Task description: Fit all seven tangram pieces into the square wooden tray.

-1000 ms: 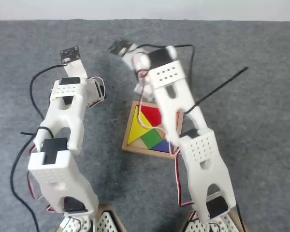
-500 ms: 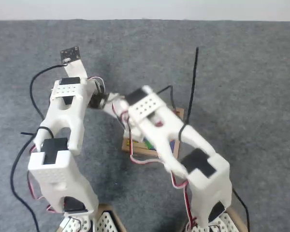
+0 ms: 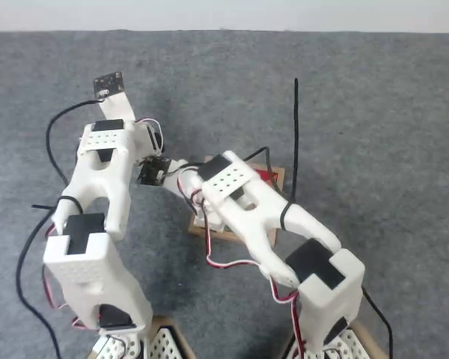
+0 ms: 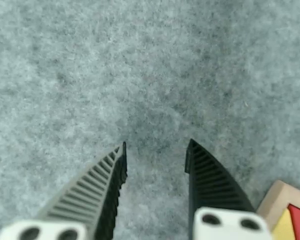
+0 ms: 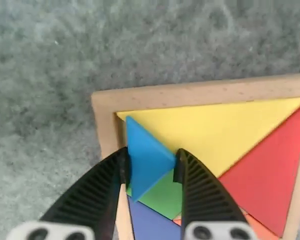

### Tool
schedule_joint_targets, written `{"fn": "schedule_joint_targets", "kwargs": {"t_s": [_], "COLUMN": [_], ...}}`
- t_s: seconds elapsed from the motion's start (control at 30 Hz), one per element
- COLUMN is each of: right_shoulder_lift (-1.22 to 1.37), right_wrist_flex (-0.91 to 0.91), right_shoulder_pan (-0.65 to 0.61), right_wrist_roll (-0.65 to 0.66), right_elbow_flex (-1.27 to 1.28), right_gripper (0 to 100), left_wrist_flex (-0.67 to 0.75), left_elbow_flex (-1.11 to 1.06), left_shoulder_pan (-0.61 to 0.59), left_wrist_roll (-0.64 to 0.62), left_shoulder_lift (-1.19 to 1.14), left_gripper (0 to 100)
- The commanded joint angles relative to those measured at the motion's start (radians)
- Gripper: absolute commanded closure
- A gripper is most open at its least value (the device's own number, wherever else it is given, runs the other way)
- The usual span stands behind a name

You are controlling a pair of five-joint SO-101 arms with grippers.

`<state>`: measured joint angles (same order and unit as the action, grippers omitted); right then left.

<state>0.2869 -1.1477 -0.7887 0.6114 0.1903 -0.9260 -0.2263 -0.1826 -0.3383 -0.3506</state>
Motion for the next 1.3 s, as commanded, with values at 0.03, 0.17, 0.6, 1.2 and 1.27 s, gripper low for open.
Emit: {"fn": "schedule_joint_targets", "kwargs": {"t_s": [0.03, 0.17, 0.6, 1.2, 1.27], "right_shoulder_lift": [-0.028, -0.025, -0.031, -0.360, -0.456], "right_wrist_flex": [0.002, 0.001, -0.053, -0.162, -0.117], "right_shoulder_pan": [-0.050, -0.047, -0.018, 0.139, 0.166], "right_wrist_roll": [0.046, 0.048, 0.049, -0.253, -0.310], "right_elbow_flex": [0.020, 0.020, 0.005, -0.196, -0.094], "right_gripper": [91.5, 91.4, 72.4, 82.0, 92.1], "left_wrist_flex": [-0.002, -0.003, -0.003, 0.014, 0.095], "left_elbow_flex": [0.022, 0.022, 0.021, -0.039, -0.162], "left_shoulder_pan": [0.002, 0.002, 0.002, 0.017, 0.043], "left_wrist_roll": [0.006, 0.006, 0.006, 0.054, 0.058], "left_shoulder_lift": [0.058, 0.058, 0.058, 0.158, 0.279], "left_gripper": [81, 81, 81, 81, 81]}}
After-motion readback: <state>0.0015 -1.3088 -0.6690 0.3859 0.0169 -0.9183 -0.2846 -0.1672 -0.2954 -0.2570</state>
